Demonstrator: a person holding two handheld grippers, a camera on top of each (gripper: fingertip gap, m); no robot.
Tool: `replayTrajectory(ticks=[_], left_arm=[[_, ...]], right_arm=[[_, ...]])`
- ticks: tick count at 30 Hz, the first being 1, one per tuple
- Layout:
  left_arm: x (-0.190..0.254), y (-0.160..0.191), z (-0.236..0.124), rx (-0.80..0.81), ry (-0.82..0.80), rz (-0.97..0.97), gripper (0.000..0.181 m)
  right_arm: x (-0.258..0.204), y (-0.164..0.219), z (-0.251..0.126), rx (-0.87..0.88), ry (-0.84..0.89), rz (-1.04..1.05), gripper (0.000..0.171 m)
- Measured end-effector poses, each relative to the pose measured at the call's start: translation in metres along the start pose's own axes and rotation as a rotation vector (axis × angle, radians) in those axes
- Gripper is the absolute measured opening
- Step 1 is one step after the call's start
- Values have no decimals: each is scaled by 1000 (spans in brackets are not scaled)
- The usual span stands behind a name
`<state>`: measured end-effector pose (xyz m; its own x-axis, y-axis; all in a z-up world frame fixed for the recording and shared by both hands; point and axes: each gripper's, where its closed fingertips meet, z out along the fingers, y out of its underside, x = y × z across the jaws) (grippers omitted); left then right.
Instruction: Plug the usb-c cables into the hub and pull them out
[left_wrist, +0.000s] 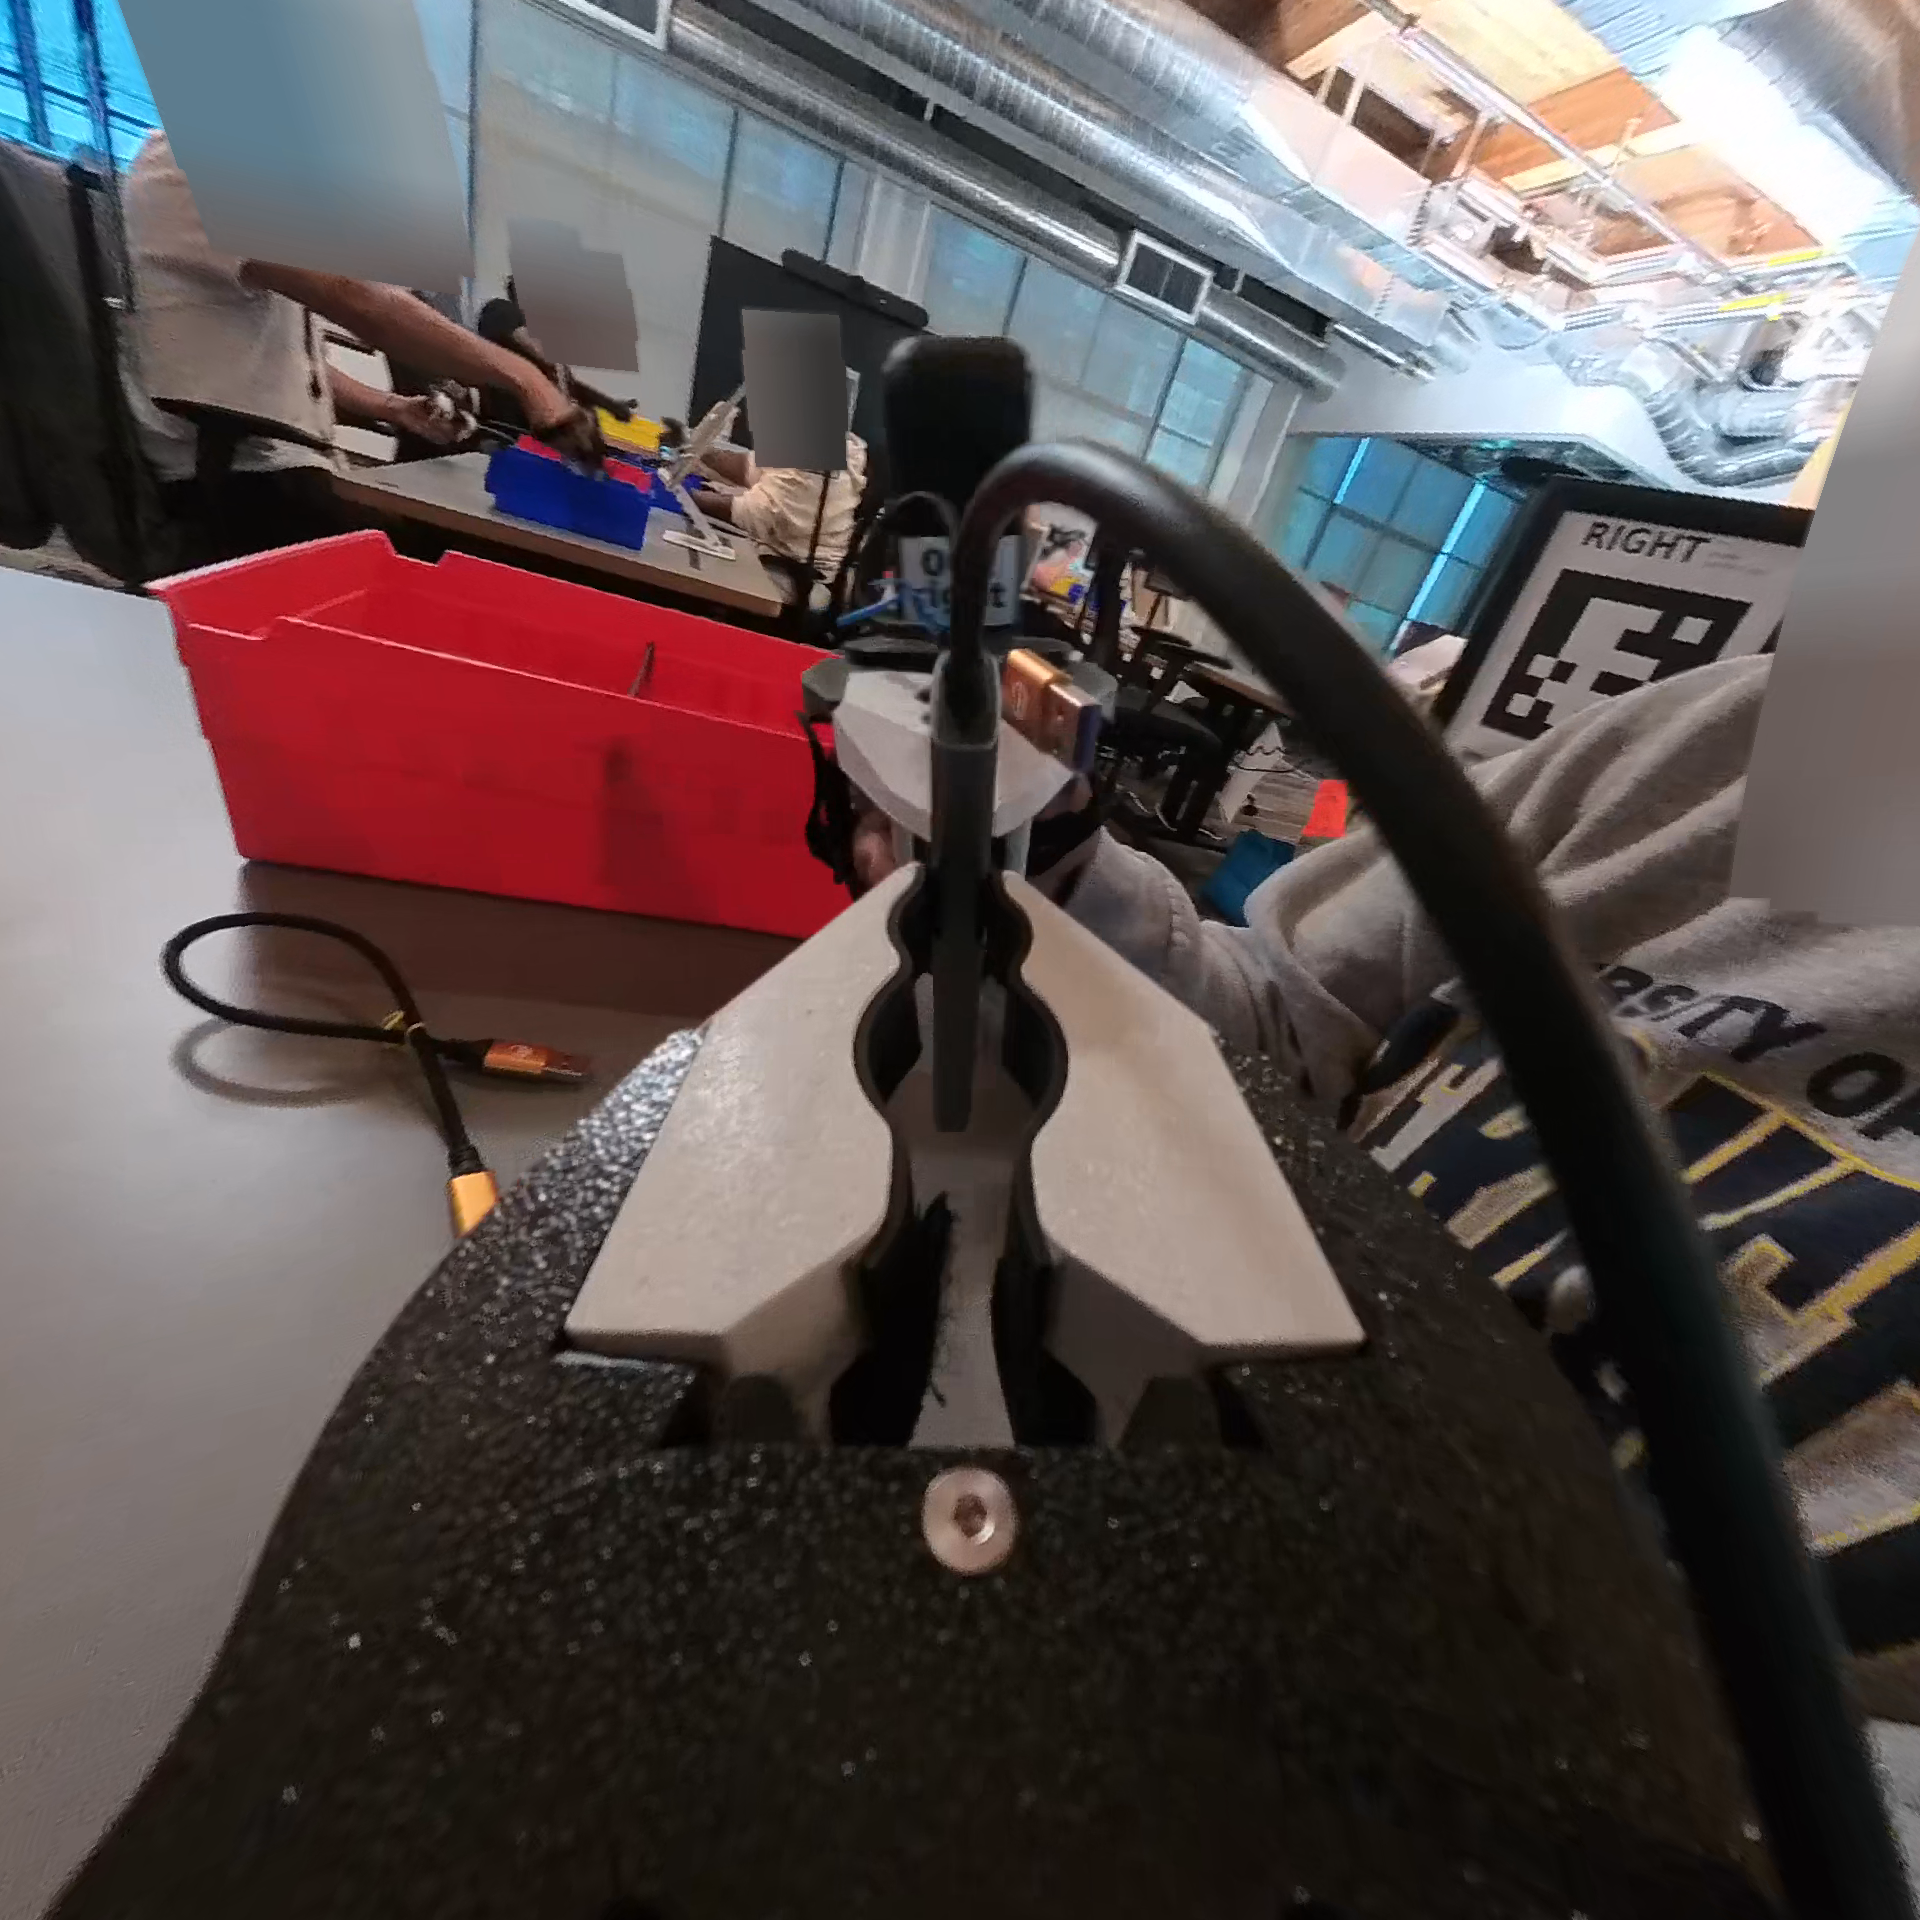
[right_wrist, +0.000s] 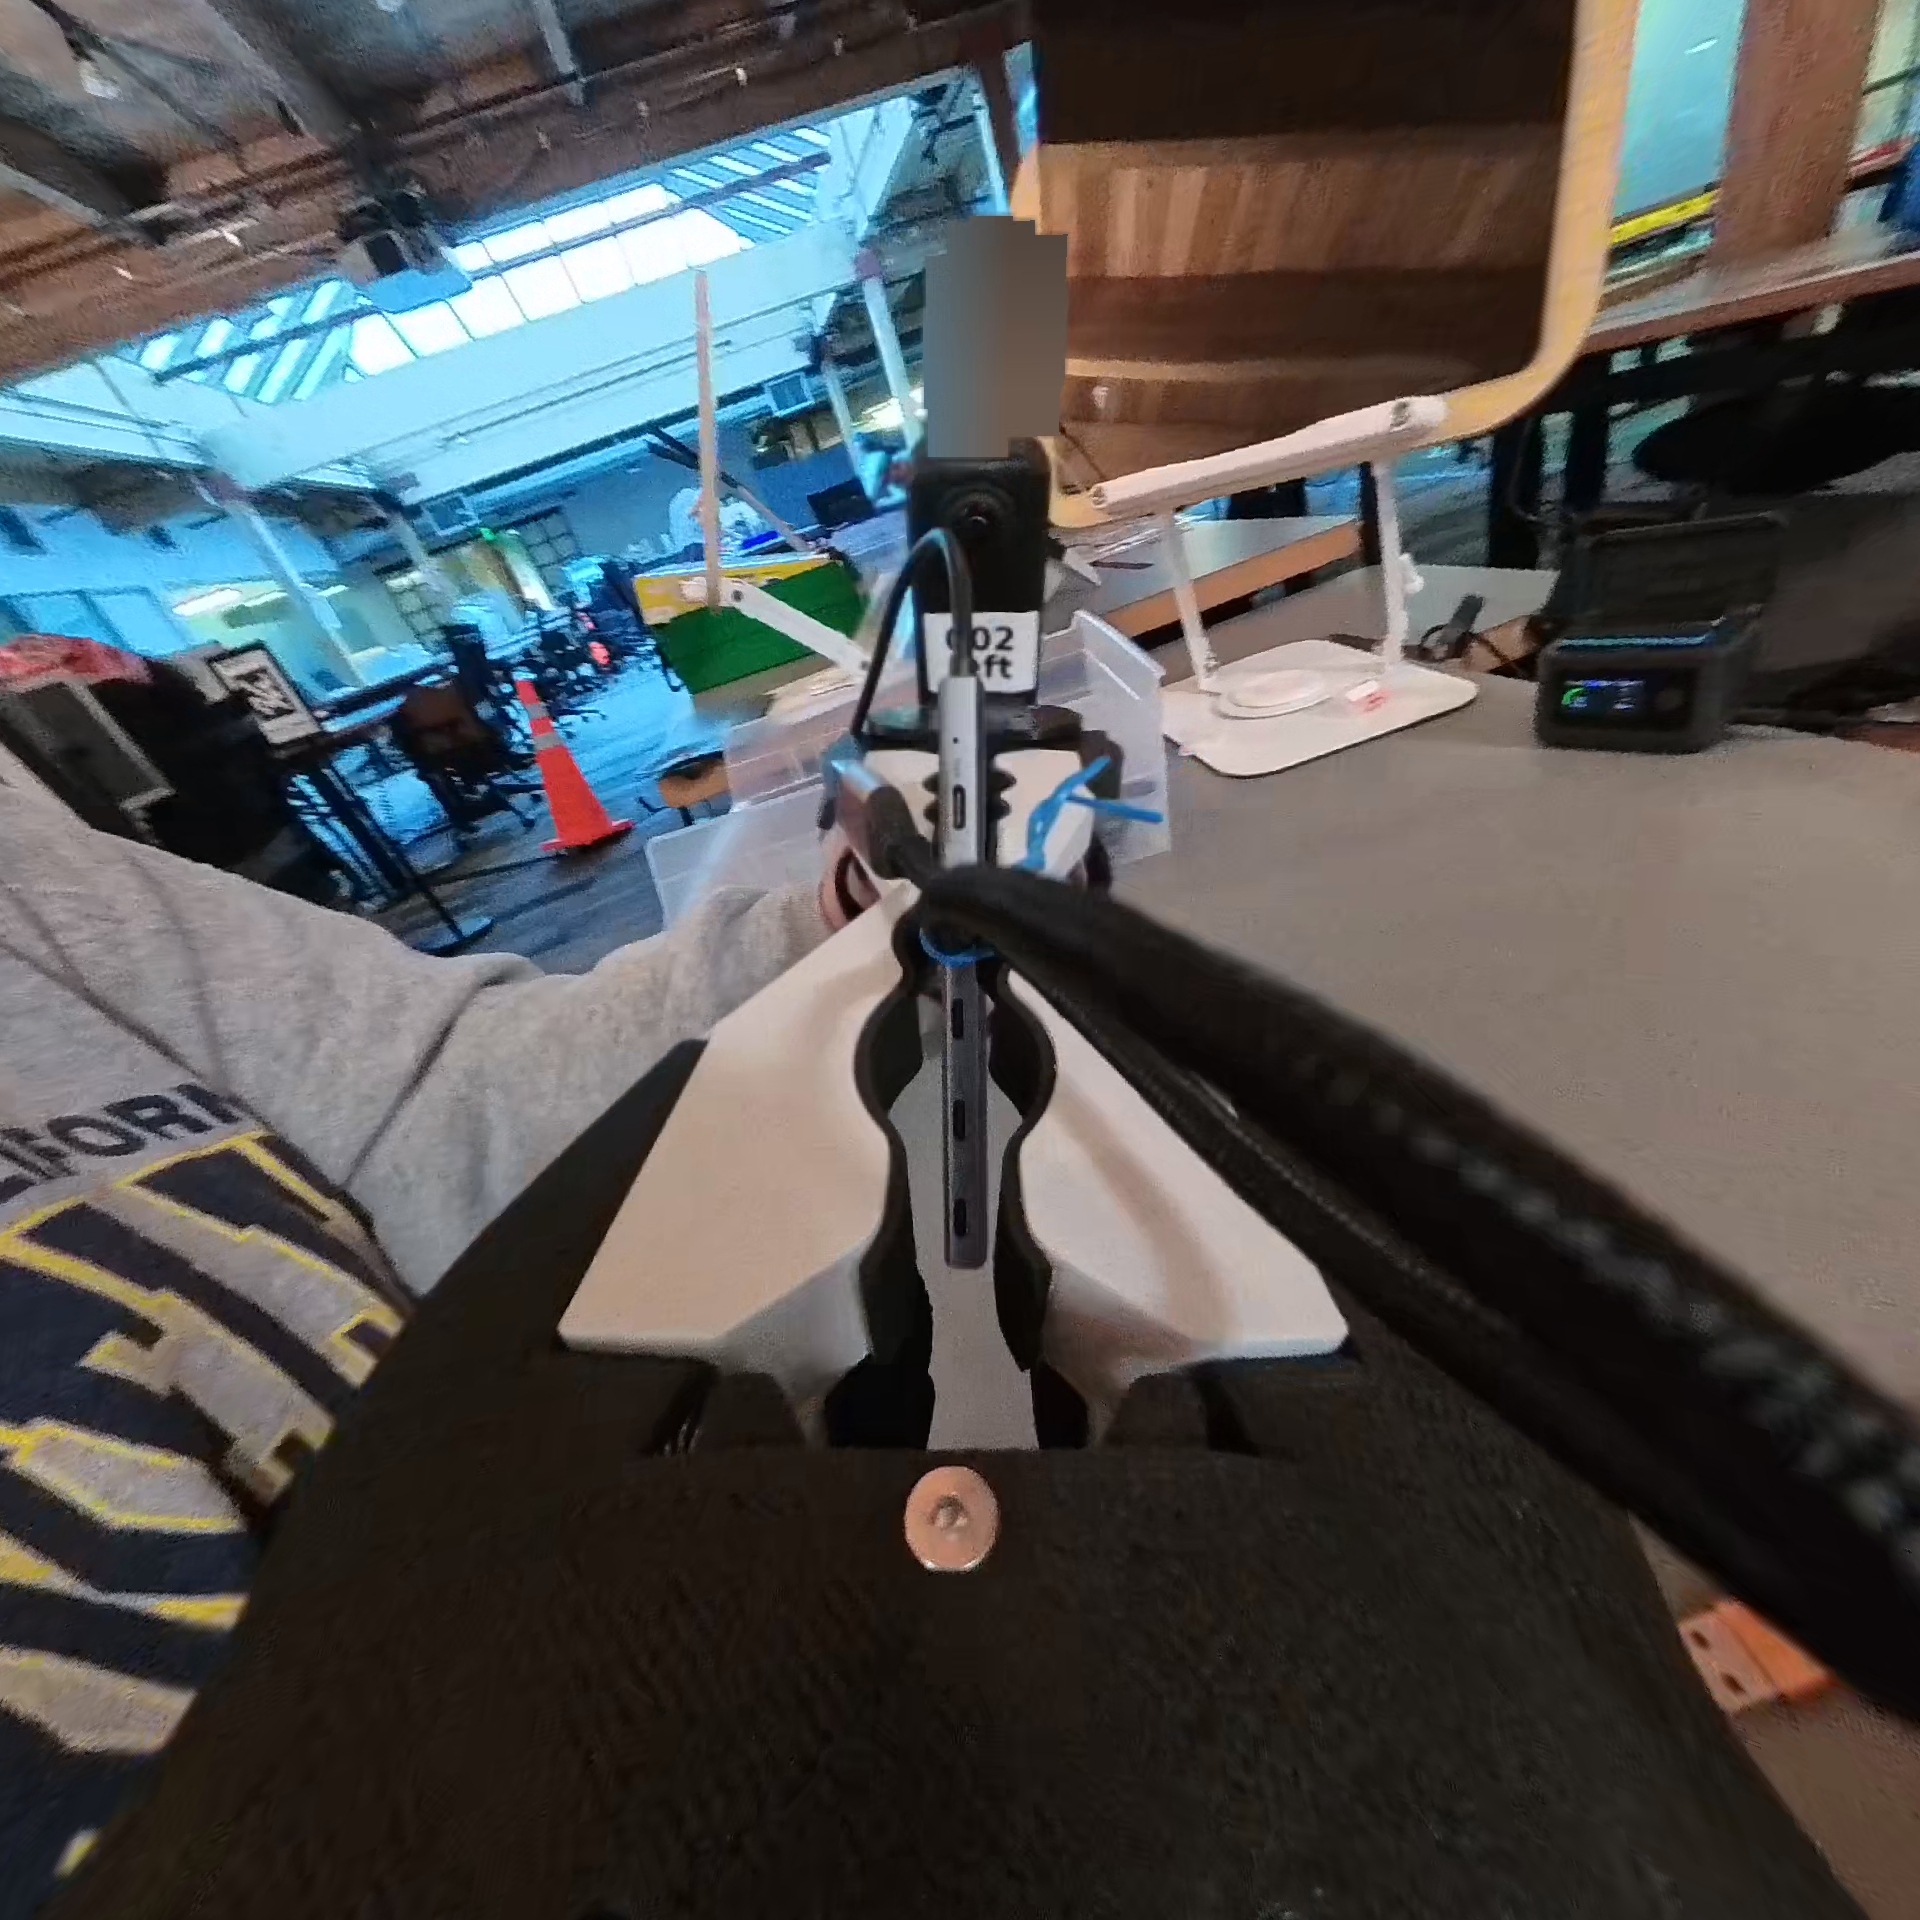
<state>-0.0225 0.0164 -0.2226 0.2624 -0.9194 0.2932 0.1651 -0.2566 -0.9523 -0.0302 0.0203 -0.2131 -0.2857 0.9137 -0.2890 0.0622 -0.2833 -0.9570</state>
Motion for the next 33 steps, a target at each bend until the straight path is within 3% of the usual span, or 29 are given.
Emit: replayTrajectory(ticks=[3,7,11,13,16,21,23,29,33], left_arm=[[4,0,4,-6,11,14,8],[-4,3,4,-36,-53,38,8],[5,5,4,-55,-2,33,8],[-3,1,-15,-35,-54,19,8],[-10,-33,-65,195,-113,7,7],[-31,-16,-51,108,-180,-34,7],[-38,-13,-43,106,-203,-39,7],[-73,-15,-50,184,-435,3,7],[-89,-19,-66,254,-605,56,7]], right_arm=[[-3,0,-4,-13,-42,46,5],[1,3,-5,-72,69,-91,4],[-6,4,-5,-87,14,-61,4],[-9,-26,-35,75,-35,-20,5],[7,-51,-82,204,85,-45,4],[12,-20,-38,18,150,-120,6],[32,3,-25,-116,273,-181,5],[92,49,-29,-462,653,-459,5],[103,59,-31,-587,739,-668,5]])
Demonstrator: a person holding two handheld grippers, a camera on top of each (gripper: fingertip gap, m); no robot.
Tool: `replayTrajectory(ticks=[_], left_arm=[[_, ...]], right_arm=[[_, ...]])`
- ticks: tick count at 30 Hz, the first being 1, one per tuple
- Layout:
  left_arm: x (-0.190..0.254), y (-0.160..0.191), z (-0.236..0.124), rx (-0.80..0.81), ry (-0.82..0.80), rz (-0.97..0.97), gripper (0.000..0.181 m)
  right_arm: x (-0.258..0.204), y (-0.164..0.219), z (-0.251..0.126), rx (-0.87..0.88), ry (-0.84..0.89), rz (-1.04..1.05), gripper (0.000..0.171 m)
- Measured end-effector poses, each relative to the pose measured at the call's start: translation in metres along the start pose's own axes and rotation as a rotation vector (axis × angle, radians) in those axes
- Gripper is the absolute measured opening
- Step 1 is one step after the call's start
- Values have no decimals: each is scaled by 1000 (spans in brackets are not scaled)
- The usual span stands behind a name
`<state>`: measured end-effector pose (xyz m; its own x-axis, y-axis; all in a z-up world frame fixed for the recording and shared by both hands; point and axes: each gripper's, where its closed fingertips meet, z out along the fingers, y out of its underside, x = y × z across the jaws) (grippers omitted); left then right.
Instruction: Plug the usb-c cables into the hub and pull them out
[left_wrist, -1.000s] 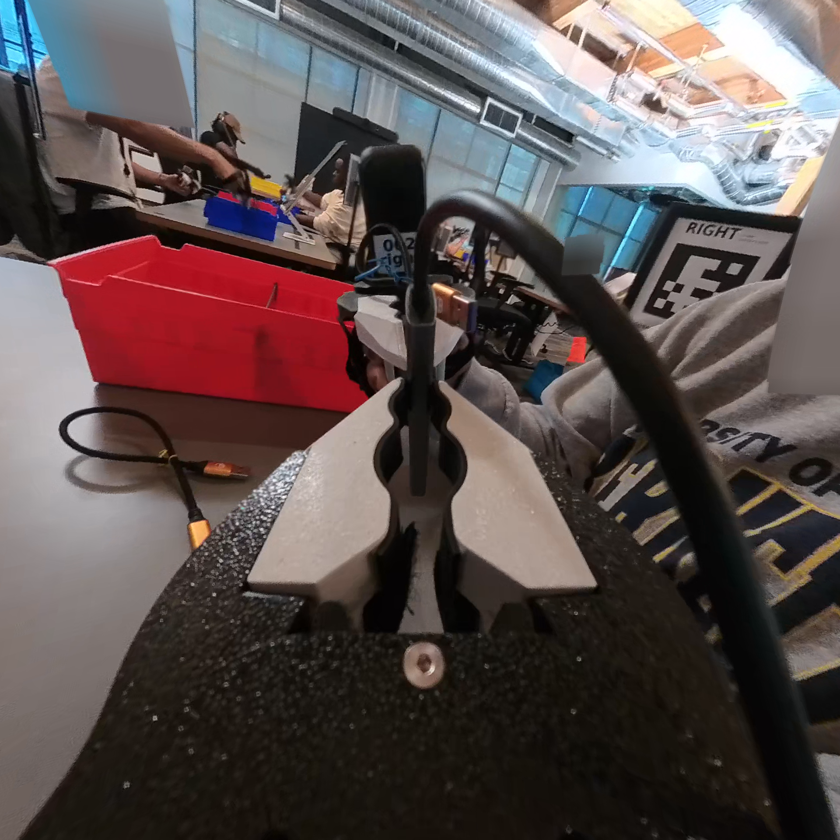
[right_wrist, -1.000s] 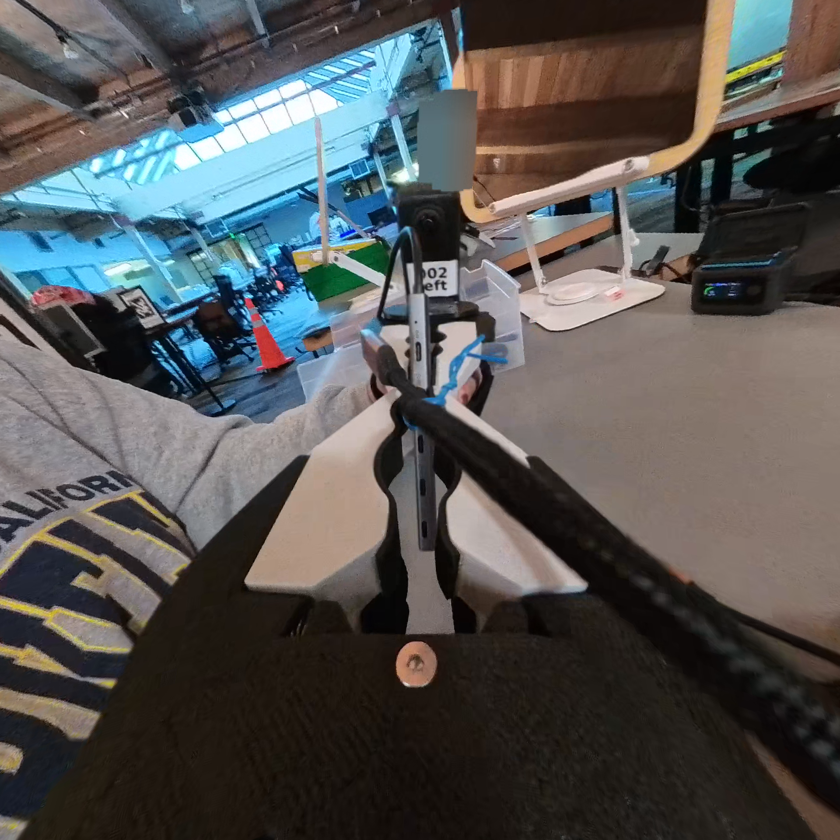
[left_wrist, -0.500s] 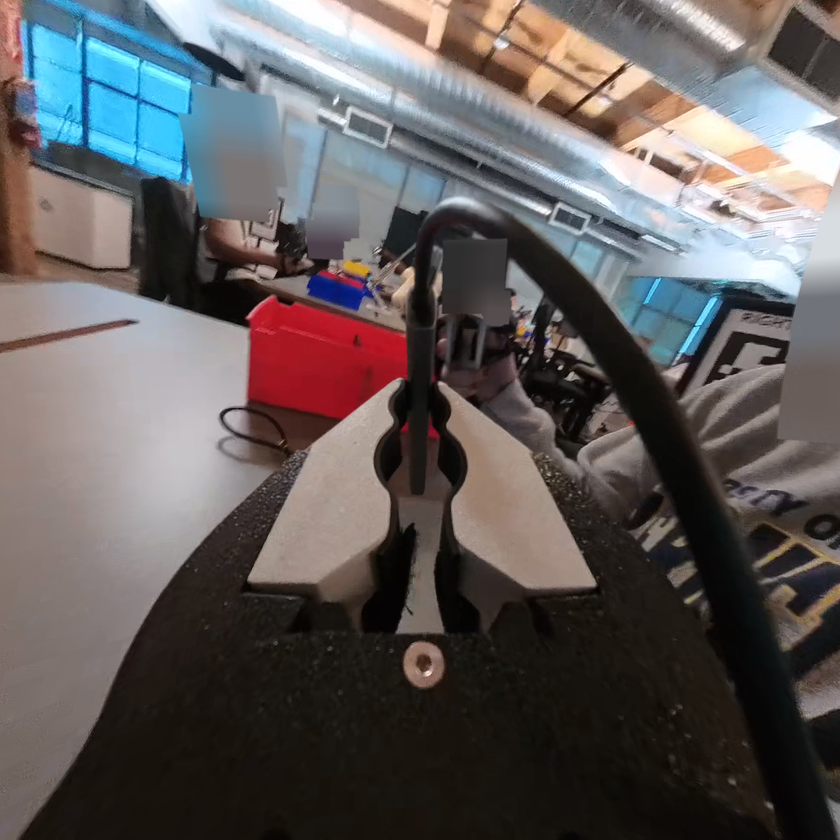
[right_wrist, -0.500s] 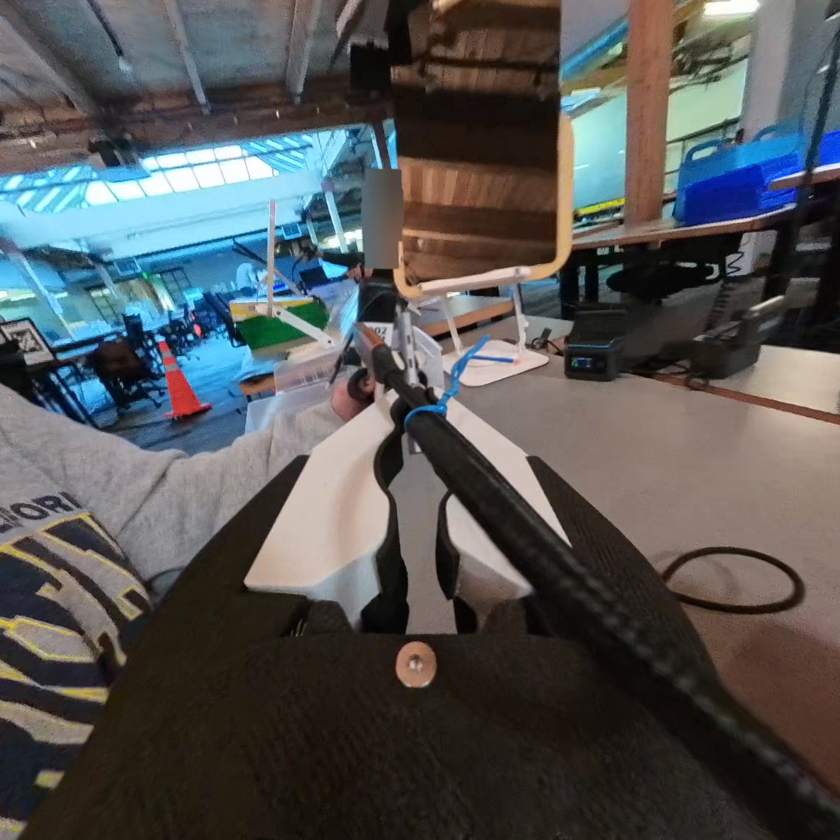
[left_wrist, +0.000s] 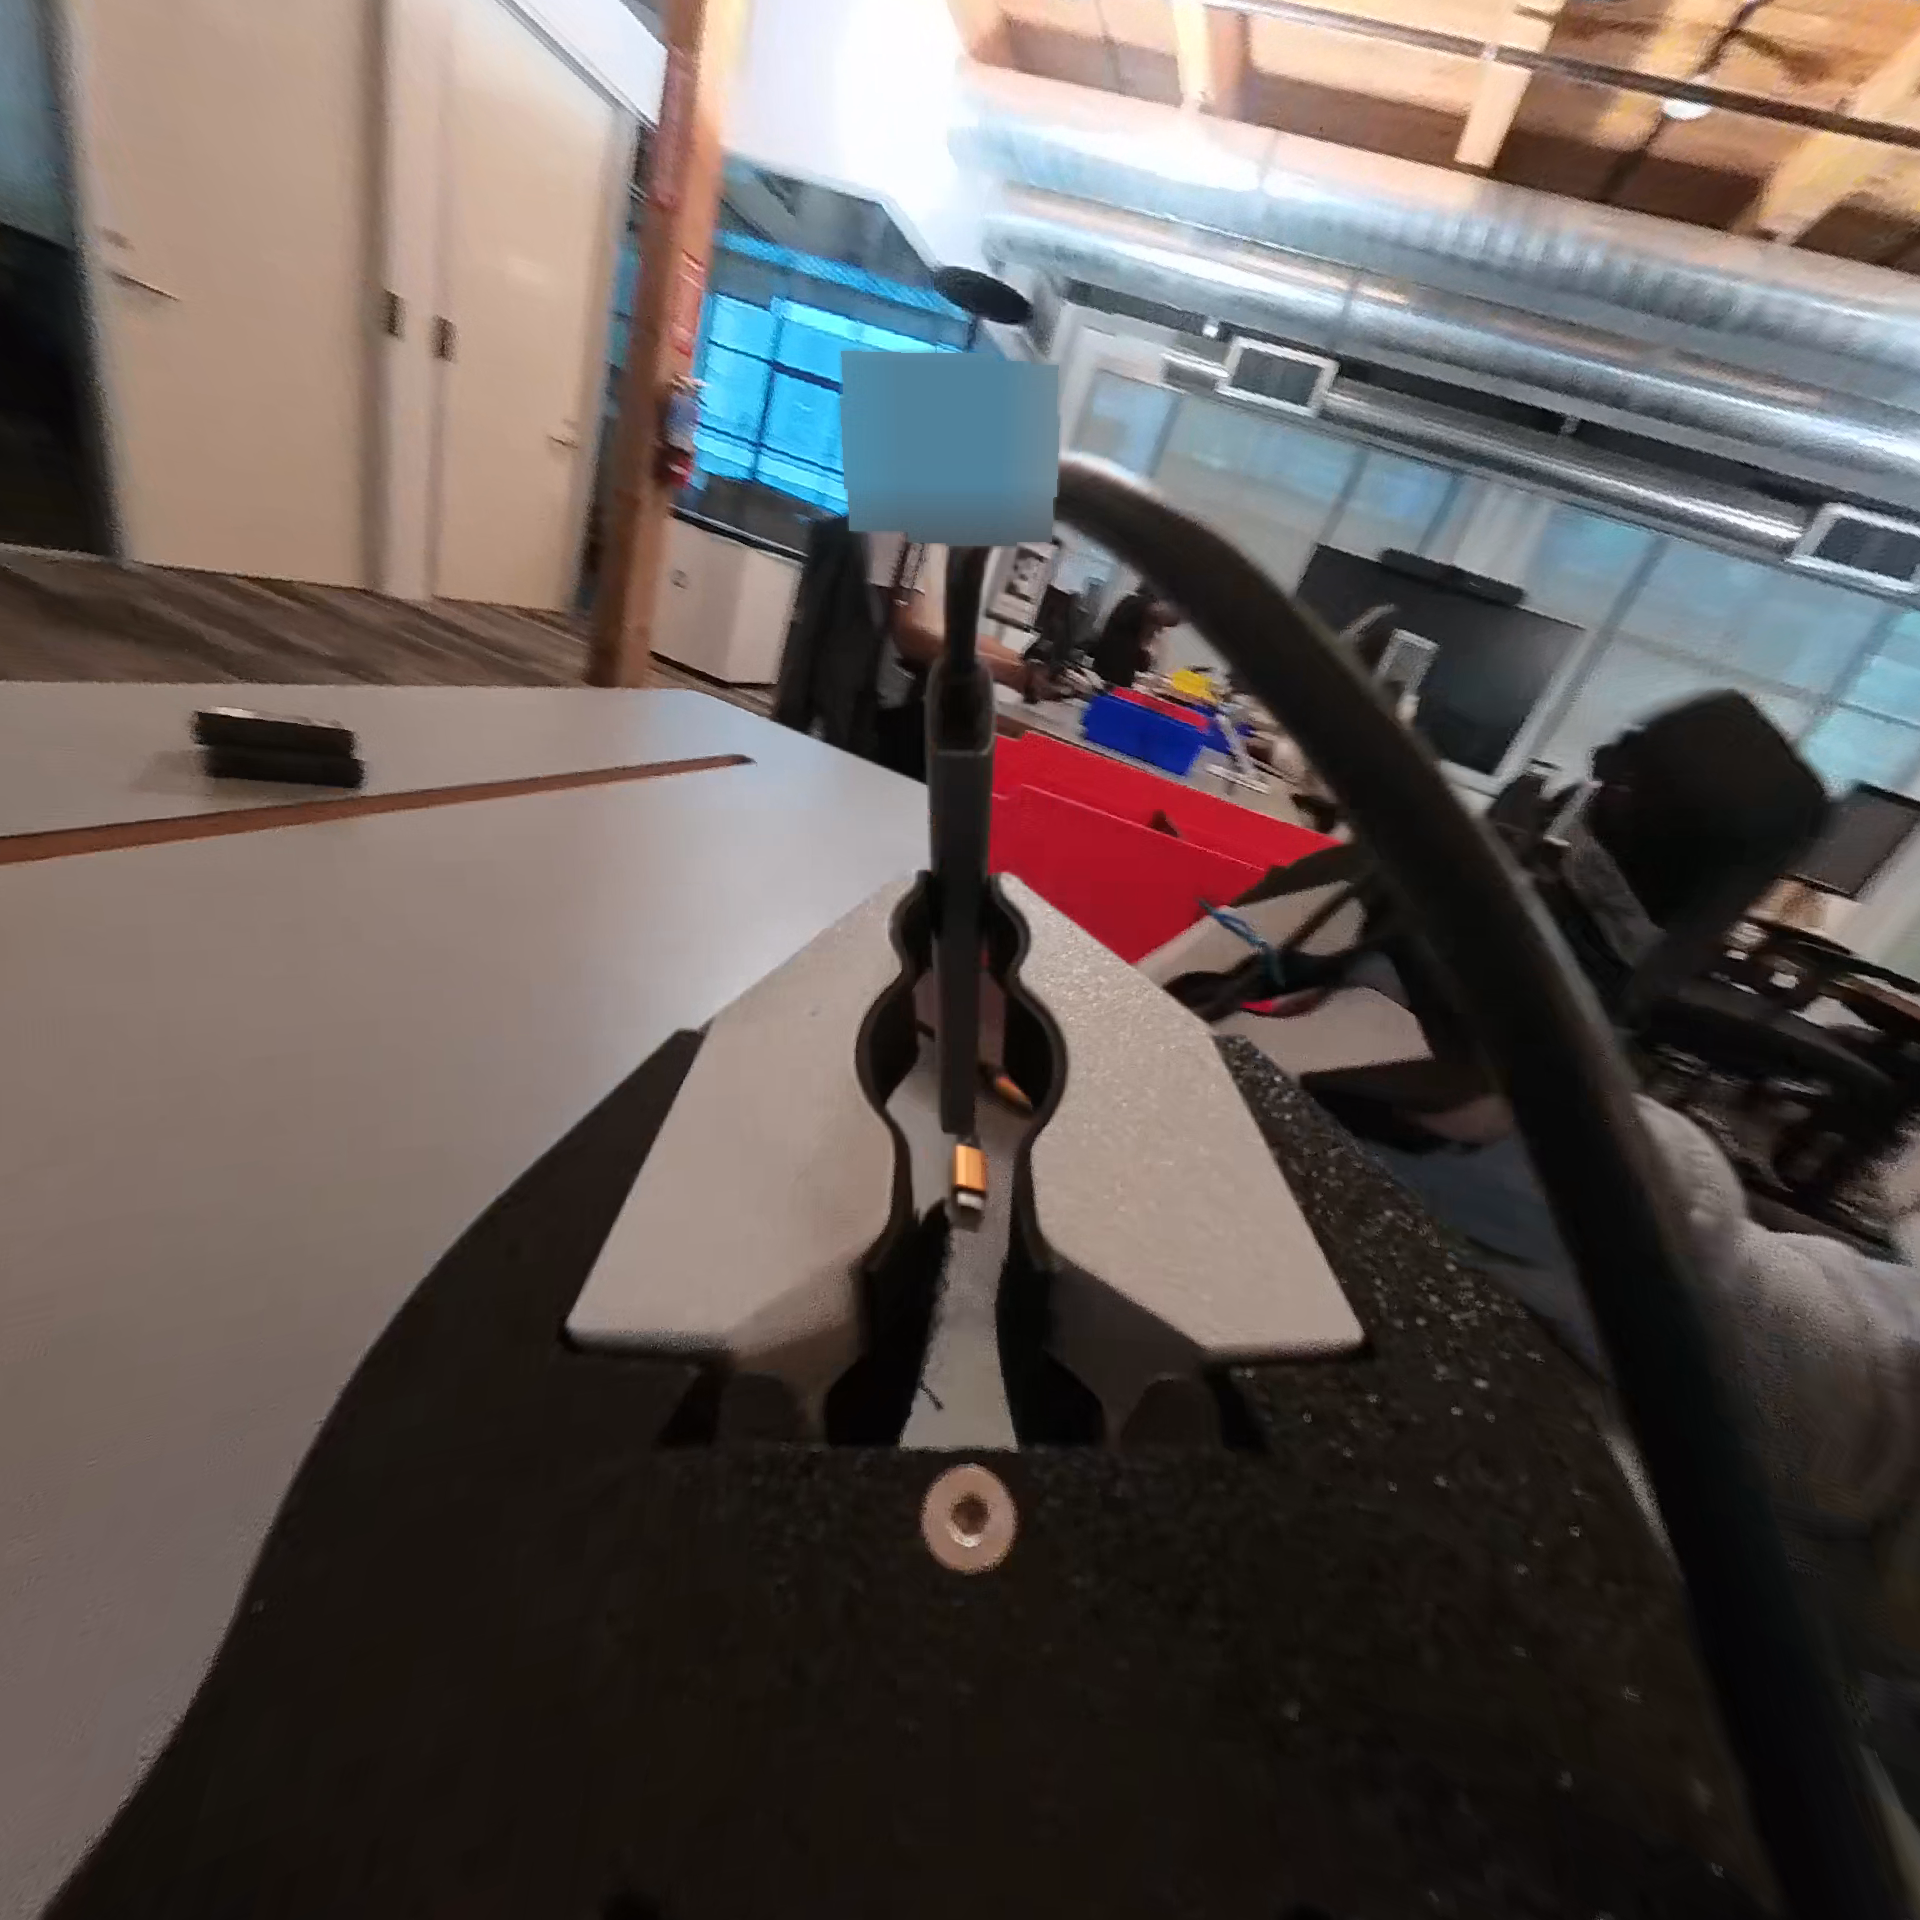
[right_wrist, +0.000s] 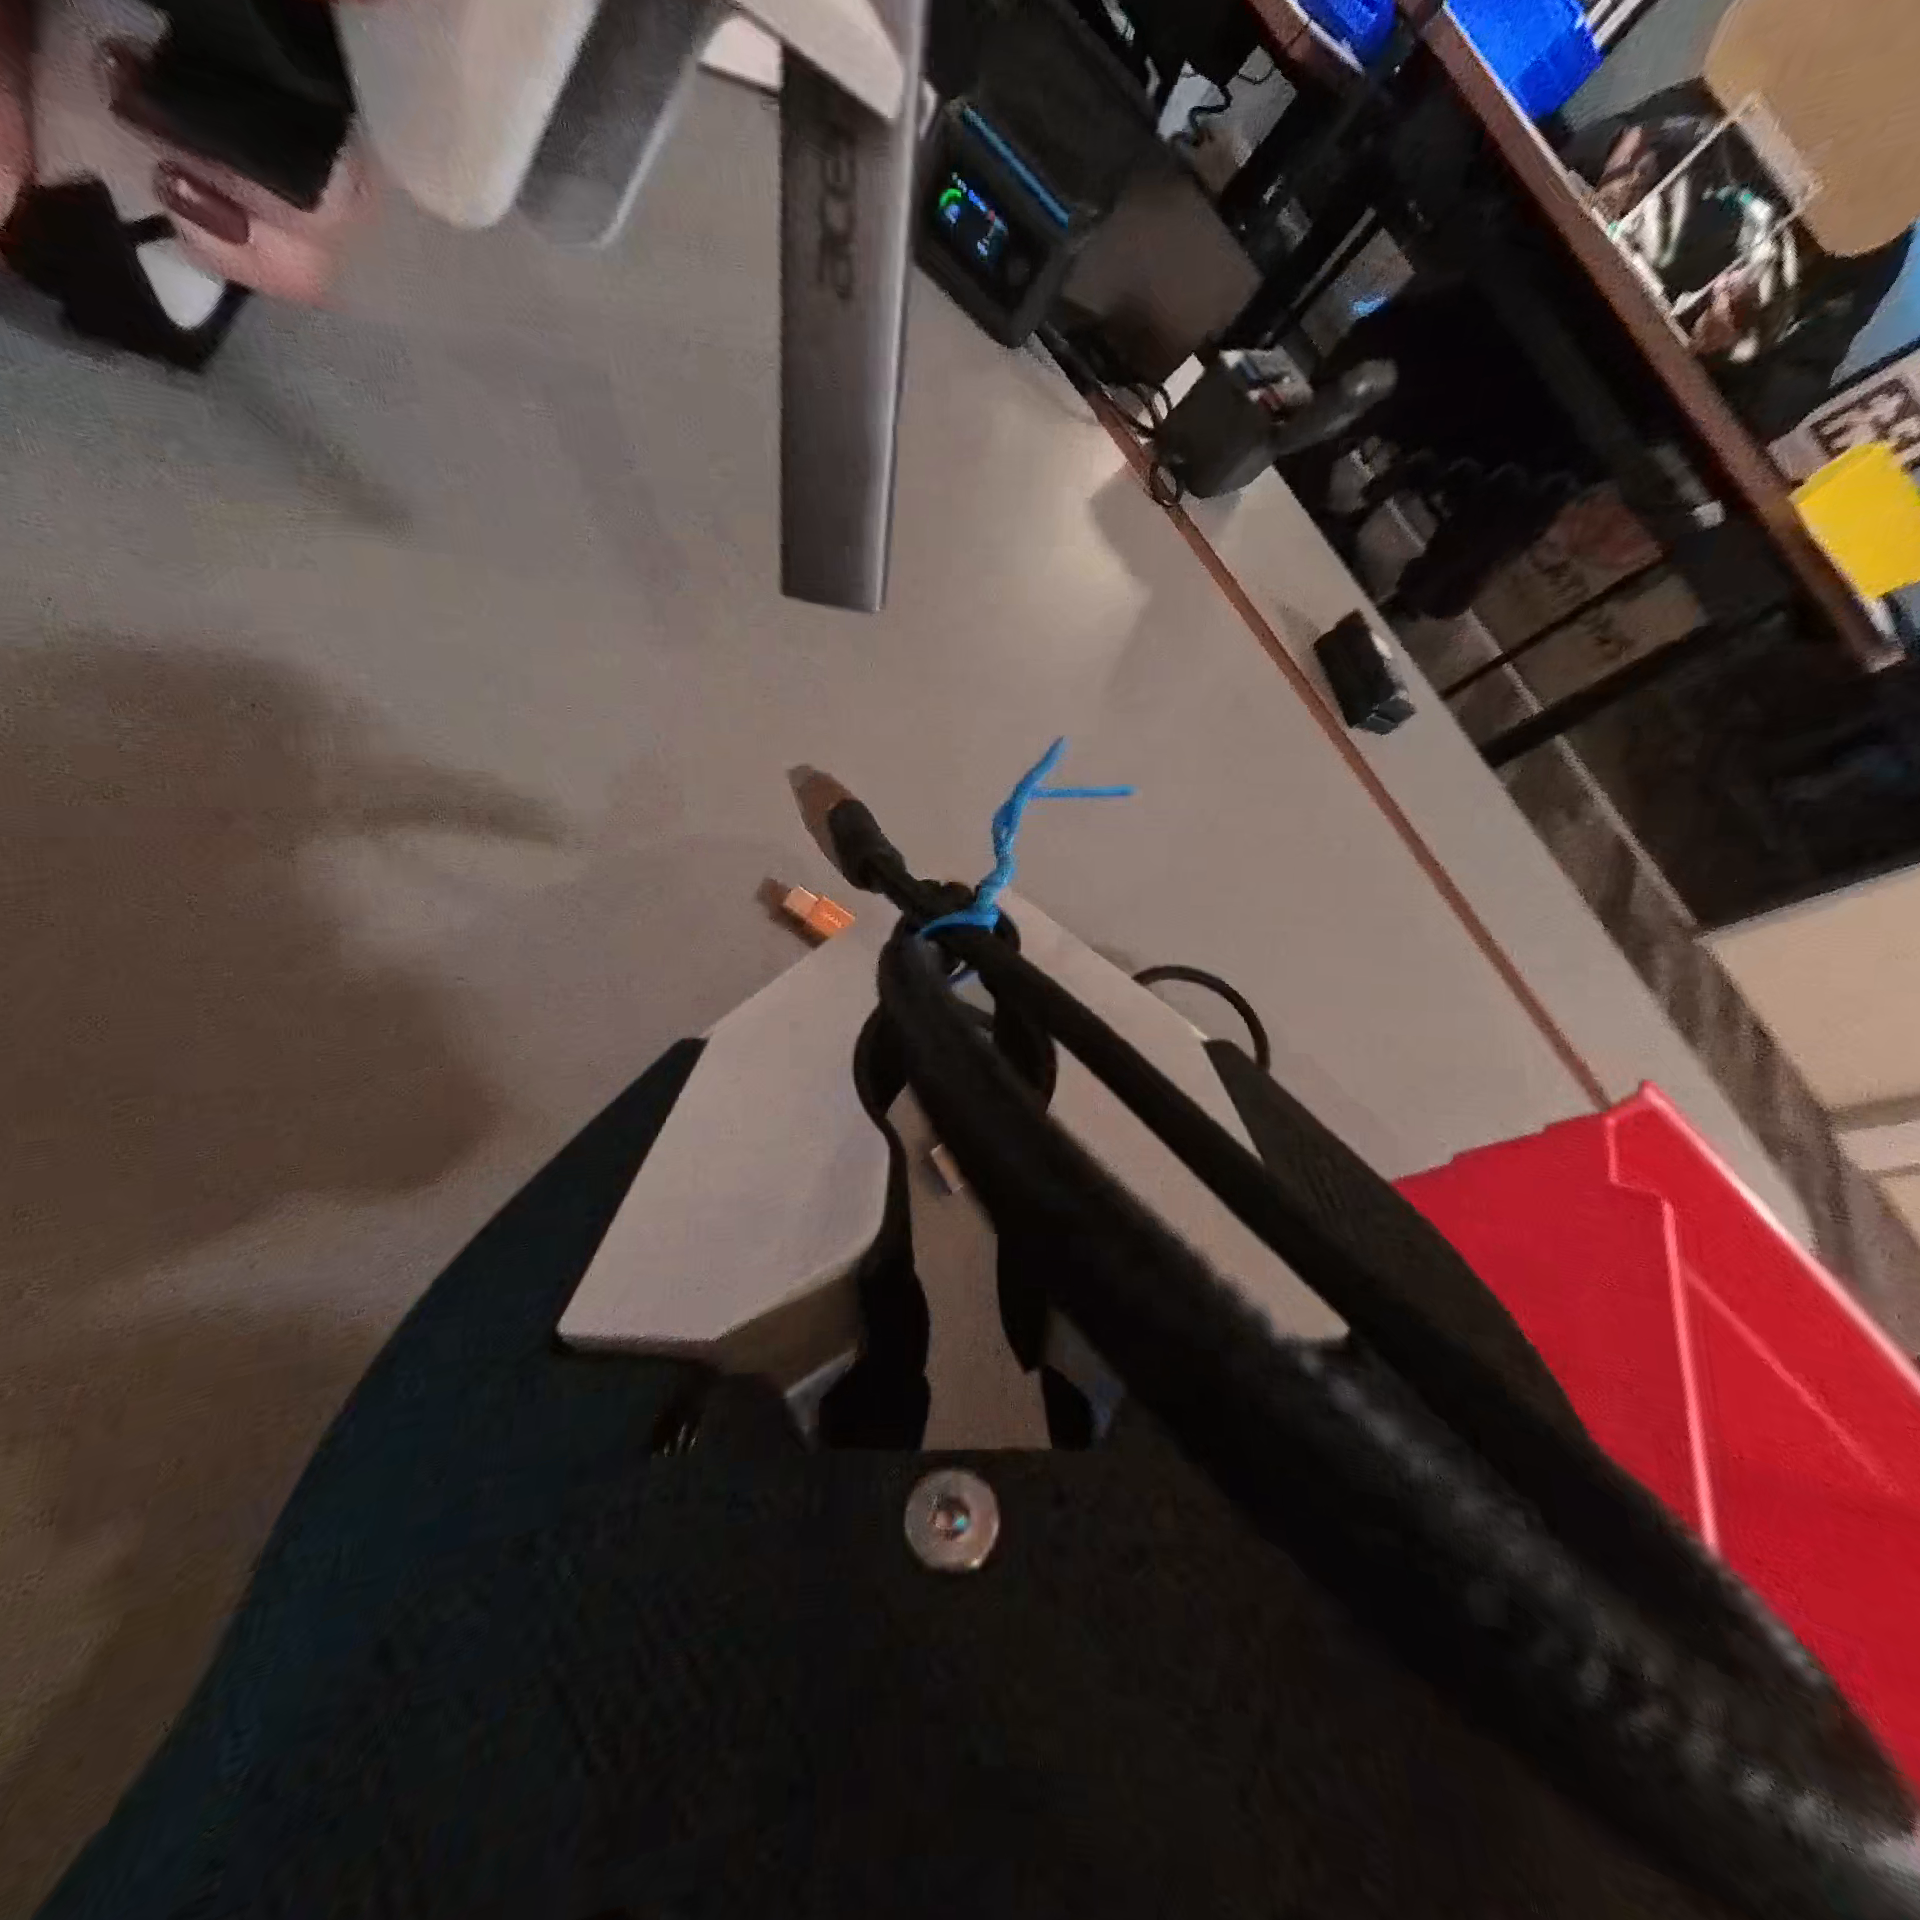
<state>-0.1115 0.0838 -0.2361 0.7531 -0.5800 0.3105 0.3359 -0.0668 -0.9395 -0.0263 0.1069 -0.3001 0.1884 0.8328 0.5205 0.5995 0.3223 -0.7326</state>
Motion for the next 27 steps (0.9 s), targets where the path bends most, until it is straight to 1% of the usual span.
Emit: replayTrajectory(ticks=[2,4,6,8,10,13,15,17,18,21,23,25,27], left_arm=[[-4,2,0,5,-35,36,7],[-3,4,1,-5,-35,49,7],[0,8,5,-23,-12,33,7],[3,10,8,-32,8,22,7],[7,10,10,-37,27,20,7],[10,14,12,-58,43,19,7],[10,16,13,-66,47,20,7],[10,16,12,-63,50,13,7],[10,16,12,-60,52,7,7],[8,14,10,-51,54,-11,7],[8,13,9,-43,58,-21,6],[9,13,9,-40,66,-34,6],[9,13,9,-40,68,-37,6]], right_arm=[[1,-4,-1,11,38,-67,5],[13,-14,-17,23,105,-105,5],[30,-27,-54,14,157,-102,5],[44,-25,-96,-56,132,-67,7],[66,6,-135,-223,118,-3,6],[111,85,-183,-569,184,114,6],[122,138,-200,-777,139,198,7],[134,178,-210,-940,103,176,5],[136,192,-212,-999,66,153,9],[140,217,-212,-1112,-19,49,20],[143,222,-210,-1133,-42,13,37],[147,222,-210,-1137,-40,2,39],[155,217,-216,-1140,11,25,42]])
